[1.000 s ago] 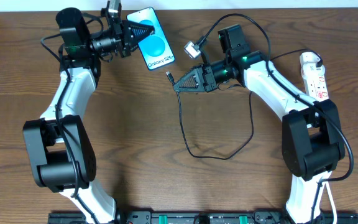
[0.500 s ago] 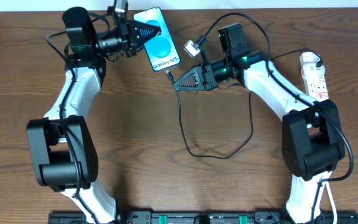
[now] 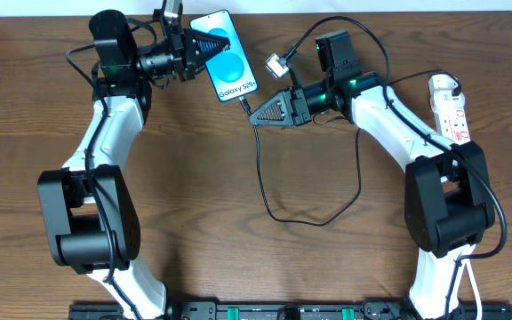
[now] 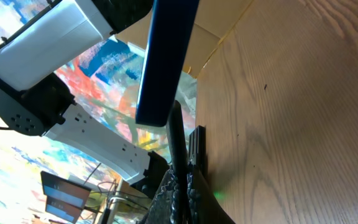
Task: Plug charger to phone and switch on socket
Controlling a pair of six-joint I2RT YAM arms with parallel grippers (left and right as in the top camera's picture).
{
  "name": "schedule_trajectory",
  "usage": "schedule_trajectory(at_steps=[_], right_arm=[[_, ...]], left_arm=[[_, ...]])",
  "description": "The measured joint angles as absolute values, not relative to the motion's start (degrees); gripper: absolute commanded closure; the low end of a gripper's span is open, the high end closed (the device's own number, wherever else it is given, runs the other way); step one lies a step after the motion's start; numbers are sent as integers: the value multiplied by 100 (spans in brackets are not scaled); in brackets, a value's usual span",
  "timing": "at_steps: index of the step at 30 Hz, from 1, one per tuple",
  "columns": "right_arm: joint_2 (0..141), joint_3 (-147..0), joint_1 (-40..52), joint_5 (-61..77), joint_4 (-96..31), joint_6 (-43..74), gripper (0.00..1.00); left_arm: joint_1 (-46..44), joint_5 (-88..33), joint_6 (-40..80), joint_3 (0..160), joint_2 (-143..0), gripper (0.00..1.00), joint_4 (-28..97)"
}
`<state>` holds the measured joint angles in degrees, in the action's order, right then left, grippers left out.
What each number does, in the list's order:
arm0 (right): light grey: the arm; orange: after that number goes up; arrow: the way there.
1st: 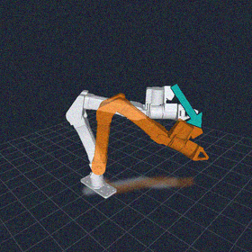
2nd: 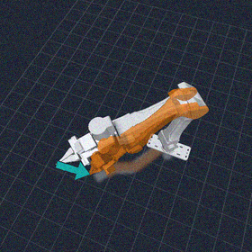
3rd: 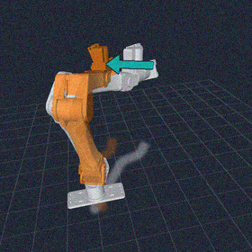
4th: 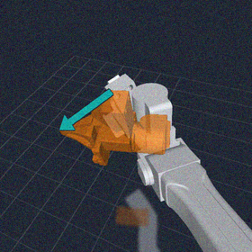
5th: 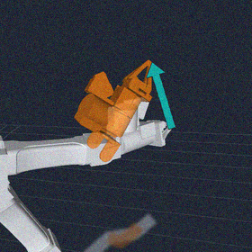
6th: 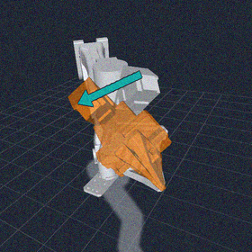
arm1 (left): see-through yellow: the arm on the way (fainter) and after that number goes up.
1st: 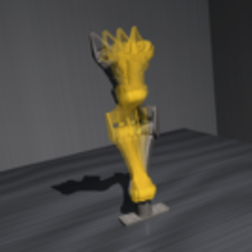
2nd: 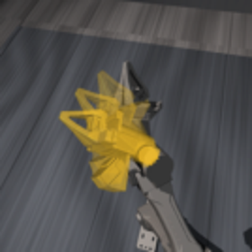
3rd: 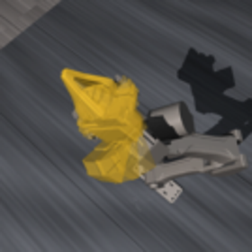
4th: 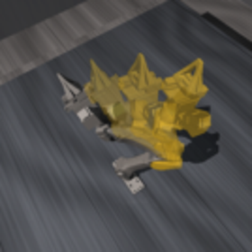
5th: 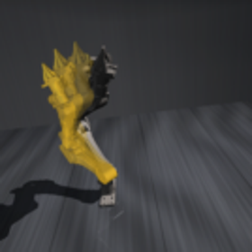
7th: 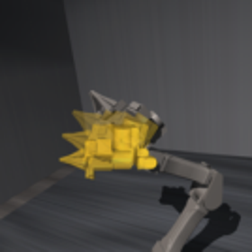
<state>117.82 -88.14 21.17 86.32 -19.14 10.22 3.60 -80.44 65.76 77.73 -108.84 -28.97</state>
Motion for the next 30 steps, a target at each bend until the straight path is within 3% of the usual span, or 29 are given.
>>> schedule_trajectory(at_steps=[30], right_arm=[[11782,-8814,2117,8709,-1914,1026,99]], left_arm=[[360,-7935,6425,7773,-10884,93,-2897]])
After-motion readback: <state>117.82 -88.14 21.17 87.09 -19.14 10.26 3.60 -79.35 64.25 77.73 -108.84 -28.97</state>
